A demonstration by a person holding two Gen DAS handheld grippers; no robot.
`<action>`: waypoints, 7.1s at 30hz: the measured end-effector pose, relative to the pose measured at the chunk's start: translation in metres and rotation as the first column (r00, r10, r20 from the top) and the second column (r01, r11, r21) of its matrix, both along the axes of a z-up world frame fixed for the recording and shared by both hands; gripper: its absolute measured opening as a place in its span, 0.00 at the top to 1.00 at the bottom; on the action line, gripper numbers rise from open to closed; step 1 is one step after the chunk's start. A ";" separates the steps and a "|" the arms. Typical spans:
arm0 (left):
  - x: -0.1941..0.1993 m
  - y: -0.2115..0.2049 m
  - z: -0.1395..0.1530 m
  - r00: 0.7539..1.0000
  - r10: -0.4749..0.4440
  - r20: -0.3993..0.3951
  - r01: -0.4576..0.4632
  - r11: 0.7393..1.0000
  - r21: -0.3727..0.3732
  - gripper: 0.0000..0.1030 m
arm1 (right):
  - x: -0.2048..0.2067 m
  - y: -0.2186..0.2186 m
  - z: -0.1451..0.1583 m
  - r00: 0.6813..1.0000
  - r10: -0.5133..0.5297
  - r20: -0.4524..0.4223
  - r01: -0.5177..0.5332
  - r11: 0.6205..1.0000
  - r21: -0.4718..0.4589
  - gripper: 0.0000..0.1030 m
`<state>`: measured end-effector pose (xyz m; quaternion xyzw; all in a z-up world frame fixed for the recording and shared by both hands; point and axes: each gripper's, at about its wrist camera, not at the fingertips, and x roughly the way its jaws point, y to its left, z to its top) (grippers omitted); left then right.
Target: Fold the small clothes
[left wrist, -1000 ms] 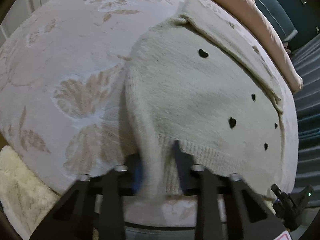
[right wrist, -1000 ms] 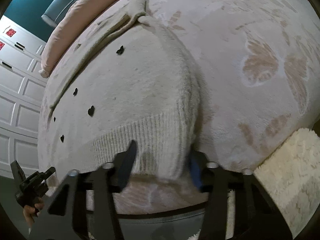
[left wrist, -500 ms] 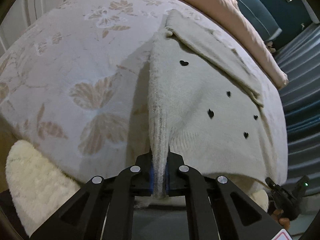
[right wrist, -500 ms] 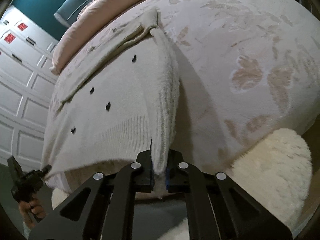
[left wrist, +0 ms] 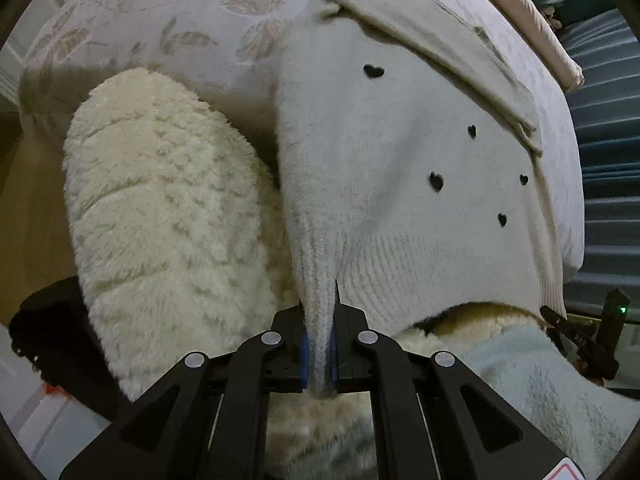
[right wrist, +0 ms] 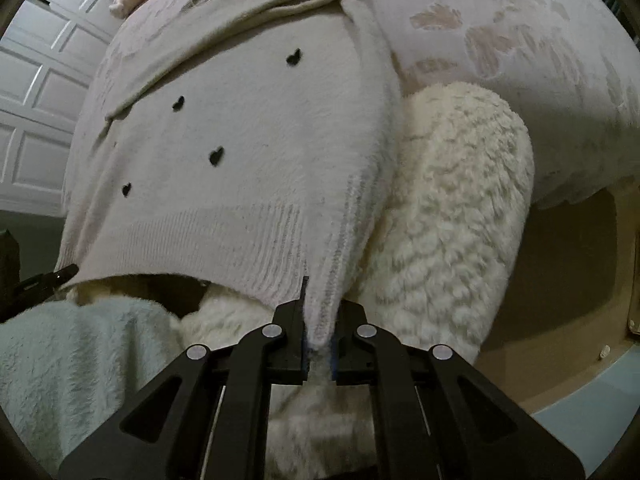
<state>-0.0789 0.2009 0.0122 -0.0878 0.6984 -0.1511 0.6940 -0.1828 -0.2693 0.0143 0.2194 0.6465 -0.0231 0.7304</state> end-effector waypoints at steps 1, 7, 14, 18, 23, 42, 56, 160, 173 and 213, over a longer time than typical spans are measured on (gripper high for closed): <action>0.013 -0.005 0.012 0.999 -0.010 0.044 0.010 1.000 0.001 0.95 | 0.009 -0.004 0.007 1.000 0.002 0.023 -0.002 1.000 0.006 0.95; 0.166 -0.069 0.096 0.896 -0.010 0.445 0.064 0.992 -0.107 0.86 | 0.136 -0.079 0.066 0.901 -0.139 0.411 0.131 0.990 0.046 0.91; 0.248 -0.104 0.146 0.717 0.152 0.680 -0.150 0.987 -0.062 0.32 | 0.198 -0.135 0.109 0.616 -0.437 0.656 0.480 0.868 0.128 0.52; 0.227 -0.078 0.113 0.749 0.190 0.635 -0.185 0.980 -0.076 0.21 | 0.175 -0.122 0.078 0.687 -0.395 0.610 0.460 0.886 0.057 0.44; 0.201 -0.062 0.008 0.890 0.189 0.416 -0.220 0.975 0.027 0.21 | 0.157 -0.101 -0.003 0.833 -0.356 0.424 0.436 0.893 -0.108 0.44; 0.220 -0.051 -0.041 0.922 0.307 0.236 -0.284 0.950 -0.127 0.85 | 0.201 -0.104 -0.044 0.856 -0.443 0.267 0.410 0.896 0.170 0.84; 0.112 -0.004 -0.036 0.946 0.247 0.209 -0.253 0.967 0.002 0.84 | 0.099 -0.065 -0.035 0.959 -0.256 0.121 0.265 0.962 -0.064 0.74; 0.125 -0.112 -0.027 0.931 -0.113 0.346 0.031 0.972 0.233 0.59 | 0.192 -0.075 -0.008 0.904 -0.246 0.350 0.326 0.925 -0.193 0.45; 0.263 -0.106 -0.051 0.922 0.025 0.386 -0.087 0.986 0.144 0.41 | 0.273 -0.099 -0.045 0.940 -0.209 0.270 0.252 0.958 -0.137 0.52; 0.118 -0.185 -0.026 0.914 -0.211 0.347 0.182 0.977 0.113 0.74 | 0.221 0.096 -0.024 0.935 0.166 0.313 -0.135 0.984 -0.117 0.74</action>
